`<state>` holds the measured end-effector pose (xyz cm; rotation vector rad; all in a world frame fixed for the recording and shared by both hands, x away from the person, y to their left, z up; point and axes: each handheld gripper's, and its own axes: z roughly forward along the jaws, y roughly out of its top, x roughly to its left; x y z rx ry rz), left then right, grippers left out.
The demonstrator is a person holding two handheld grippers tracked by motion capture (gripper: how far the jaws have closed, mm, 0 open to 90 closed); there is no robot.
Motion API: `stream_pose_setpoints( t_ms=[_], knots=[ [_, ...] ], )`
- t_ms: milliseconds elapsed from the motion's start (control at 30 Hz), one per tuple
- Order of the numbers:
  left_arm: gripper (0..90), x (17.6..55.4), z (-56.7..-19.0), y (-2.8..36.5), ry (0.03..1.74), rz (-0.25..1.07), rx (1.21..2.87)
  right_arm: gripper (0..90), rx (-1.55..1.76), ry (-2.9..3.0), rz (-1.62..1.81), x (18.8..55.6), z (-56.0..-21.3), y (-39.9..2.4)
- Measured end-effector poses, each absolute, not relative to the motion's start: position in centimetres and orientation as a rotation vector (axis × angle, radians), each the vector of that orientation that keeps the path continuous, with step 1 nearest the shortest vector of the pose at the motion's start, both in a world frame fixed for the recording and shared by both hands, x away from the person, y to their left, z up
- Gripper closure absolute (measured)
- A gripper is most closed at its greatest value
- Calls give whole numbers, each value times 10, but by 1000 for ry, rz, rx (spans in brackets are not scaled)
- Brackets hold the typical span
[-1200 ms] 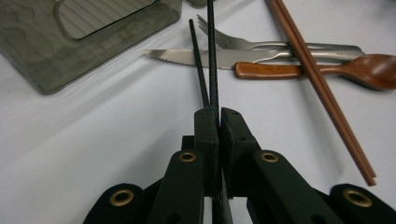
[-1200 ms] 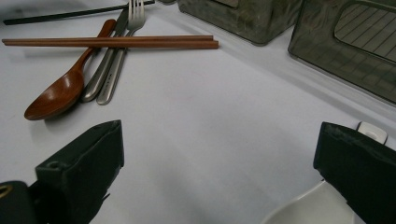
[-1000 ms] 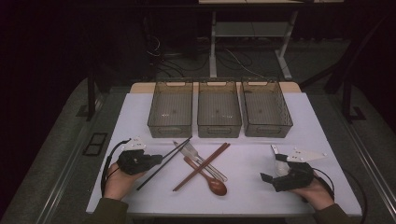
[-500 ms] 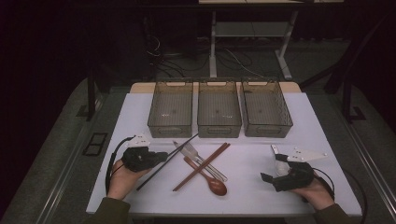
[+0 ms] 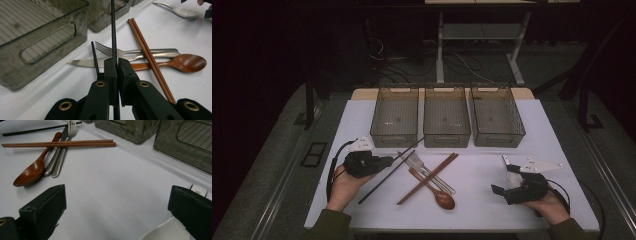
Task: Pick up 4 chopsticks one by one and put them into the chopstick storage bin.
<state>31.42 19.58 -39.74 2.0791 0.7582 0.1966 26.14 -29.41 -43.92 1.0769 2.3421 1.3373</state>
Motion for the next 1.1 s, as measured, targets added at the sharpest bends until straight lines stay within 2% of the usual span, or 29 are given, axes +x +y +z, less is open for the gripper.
stream_pose_setpoints(
  t_ms=[1100],
  knots=[
    [849,349,-379,184,759,219,2023,16,1093,2333,1345,261,-439,-296]
  ],
)
